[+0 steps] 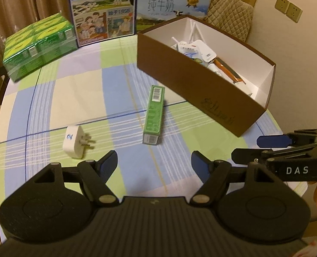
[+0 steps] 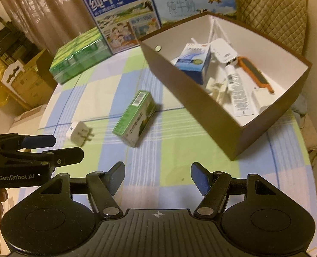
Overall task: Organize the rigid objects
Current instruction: 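Grasp the white plug adapter with the left tool while the right tool approaches the green box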
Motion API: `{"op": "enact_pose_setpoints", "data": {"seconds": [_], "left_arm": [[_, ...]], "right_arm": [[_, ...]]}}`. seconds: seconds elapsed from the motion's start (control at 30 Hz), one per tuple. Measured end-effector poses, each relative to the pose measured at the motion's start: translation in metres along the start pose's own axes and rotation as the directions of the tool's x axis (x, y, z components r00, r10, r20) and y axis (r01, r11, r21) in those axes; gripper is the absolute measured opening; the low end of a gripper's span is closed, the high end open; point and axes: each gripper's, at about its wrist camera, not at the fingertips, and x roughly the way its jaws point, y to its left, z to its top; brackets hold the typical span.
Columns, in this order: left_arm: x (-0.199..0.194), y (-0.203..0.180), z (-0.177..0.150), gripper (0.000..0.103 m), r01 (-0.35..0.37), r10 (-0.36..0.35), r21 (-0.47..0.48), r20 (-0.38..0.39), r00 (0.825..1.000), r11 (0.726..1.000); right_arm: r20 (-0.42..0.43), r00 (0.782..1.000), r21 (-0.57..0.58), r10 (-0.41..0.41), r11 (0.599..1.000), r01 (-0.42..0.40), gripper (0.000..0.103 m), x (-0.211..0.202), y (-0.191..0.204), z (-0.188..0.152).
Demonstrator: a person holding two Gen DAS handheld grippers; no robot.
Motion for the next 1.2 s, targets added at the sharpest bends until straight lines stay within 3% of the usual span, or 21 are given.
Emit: {"op": "enact_pose_setpoints", "data": {"seconds": [0.9, 1.2], "left_arm": [[0.003, 0.07, -0.028, 0.072, -0.06, 0.055, -0.089, -0.055, 0.997, 0.994], [0.009, 0.083, -0.028, 0.072, -0.05, 0.047, -0.082, -0.038, 0.998, 0.995]], "right_arm": [[-0.09, 0.996, -0.061, 0.008, 0.998, -0.014, 0.065, 0.053, 0.052, -0.002], [-0.097, 0.995, -0.073, -0.003, 0.997, -0.004, 0.065, 0.067, 0.062, 0.004]]}}
